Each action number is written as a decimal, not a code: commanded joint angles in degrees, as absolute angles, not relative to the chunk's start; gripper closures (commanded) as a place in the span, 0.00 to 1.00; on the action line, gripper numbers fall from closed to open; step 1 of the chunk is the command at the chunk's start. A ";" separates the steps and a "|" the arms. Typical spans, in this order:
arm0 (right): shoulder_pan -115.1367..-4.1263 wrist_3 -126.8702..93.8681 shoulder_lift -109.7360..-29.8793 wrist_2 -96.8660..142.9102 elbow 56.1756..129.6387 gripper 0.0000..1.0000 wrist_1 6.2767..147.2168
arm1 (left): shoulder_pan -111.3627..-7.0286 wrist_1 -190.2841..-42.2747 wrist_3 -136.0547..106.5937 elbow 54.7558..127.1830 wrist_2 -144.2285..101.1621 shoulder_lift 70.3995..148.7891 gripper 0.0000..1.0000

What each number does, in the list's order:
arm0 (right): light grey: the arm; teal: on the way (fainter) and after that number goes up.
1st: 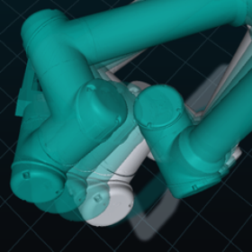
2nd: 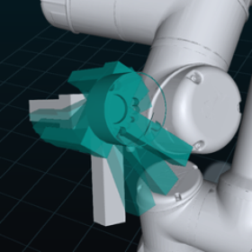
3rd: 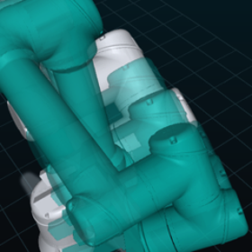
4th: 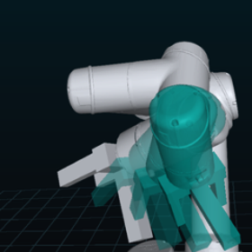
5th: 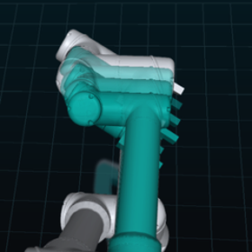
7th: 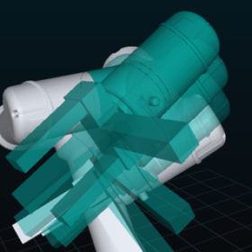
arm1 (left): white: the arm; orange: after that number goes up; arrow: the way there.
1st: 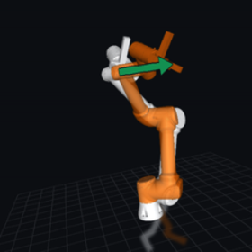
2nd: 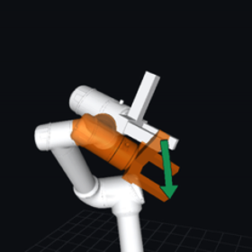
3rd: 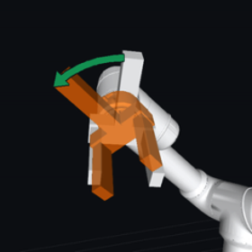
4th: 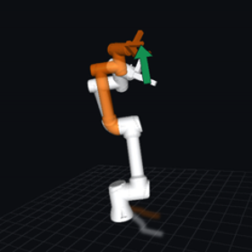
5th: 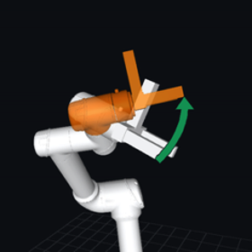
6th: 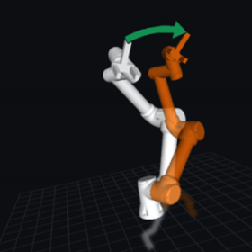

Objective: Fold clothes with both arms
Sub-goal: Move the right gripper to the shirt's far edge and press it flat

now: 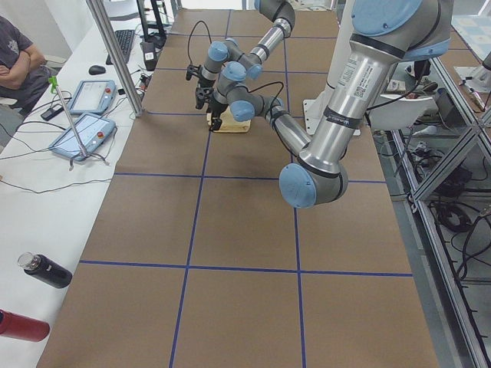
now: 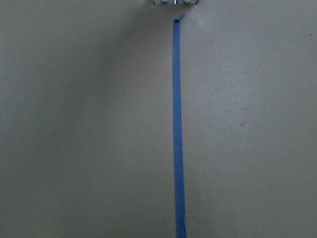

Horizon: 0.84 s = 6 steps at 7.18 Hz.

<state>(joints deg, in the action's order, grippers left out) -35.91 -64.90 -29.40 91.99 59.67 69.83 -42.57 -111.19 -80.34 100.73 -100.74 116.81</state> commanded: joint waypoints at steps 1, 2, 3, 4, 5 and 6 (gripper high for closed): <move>-33.77 -66.96 -29.00 93.86 64.48 0.00 78.23 | -42.80 -111.18 -80.24 100.46 -100.81 116.72 0.00; -33.05 -67.06 -29.00 94.65 66.69 0.00 83.18 | -42.80 -111.18 -80.24 100.37 -100.81 116.81 0.00; -32.70 -67.76 -29.09 98.31 67.32 0.00 87.76 | -42.80 -111.18 -80.33 100.37 -100.81 116.81 0.00; -32.17 -68.98 -29.18 100.44 67.41 0.00 89.80 | -42.80 -111.18 -80.33 100.37 -100.90 116.81 0.00; -31.99 -68.99 -29.70 100.63 67.24 0.00 89.39 | -42.80 -111.18 -80.25 100.28 -100.81 116.72 0.00; -31.99 -68.47 -30.14 100.63 66.28 0.00 89.12 | -42.89 -111.18 -80.33 100.28 -100.90 116.81 0.00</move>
<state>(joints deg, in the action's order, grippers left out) -32.15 -68.67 -29.61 100.12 66.98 88.90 -42.83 -111.18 -80.29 100.32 -100.85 116.78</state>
